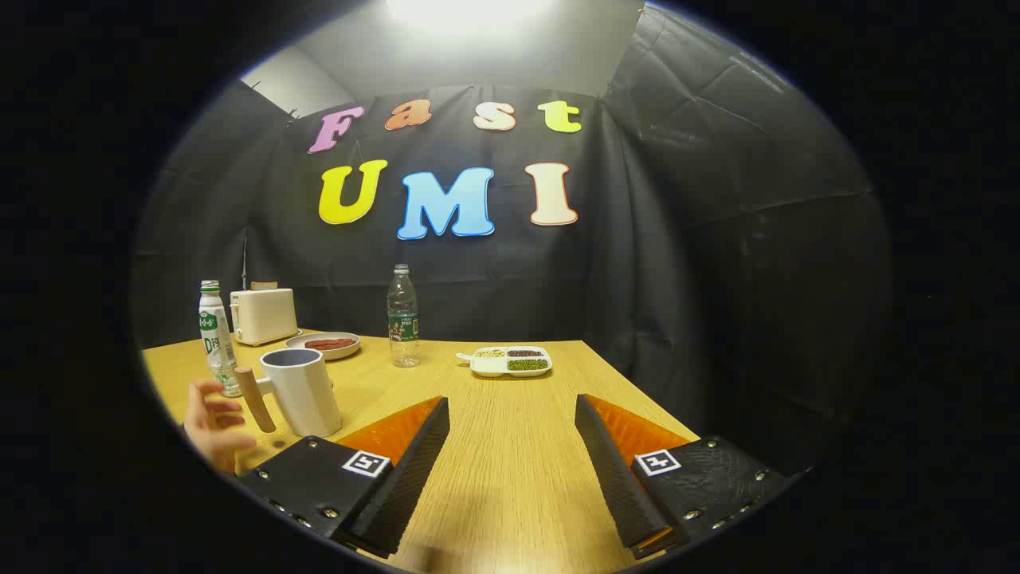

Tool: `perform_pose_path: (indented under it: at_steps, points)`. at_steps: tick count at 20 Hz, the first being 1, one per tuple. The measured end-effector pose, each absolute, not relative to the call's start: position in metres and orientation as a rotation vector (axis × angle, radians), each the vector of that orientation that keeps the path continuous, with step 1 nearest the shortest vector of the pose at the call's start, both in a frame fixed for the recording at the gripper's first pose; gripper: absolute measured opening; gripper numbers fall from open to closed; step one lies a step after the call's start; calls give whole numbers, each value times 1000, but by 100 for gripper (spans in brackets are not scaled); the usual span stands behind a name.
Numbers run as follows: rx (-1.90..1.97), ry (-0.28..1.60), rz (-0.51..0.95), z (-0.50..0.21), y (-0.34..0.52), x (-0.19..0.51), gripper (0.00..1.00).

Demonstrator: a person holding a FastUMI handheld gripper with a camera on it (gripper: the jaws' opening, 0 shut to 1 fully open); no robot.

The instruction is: Take the bottle from table, then pour the juice into the cup, finally place the bottle on the coaster

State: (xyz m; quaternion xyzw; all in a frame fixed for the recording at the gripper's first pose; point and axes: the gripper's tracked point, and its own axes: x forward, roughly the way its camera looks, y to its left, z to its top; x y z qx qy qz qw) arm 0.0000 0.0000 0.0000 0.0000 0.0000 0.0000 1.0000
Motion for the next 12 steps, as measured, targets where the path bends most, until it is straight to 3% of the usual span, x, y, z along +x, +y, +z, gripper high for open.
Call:
perform_pose_path:
  at_steps: [12]
  points:
    - [0, 1, 1, -1, 0, -1, 96]
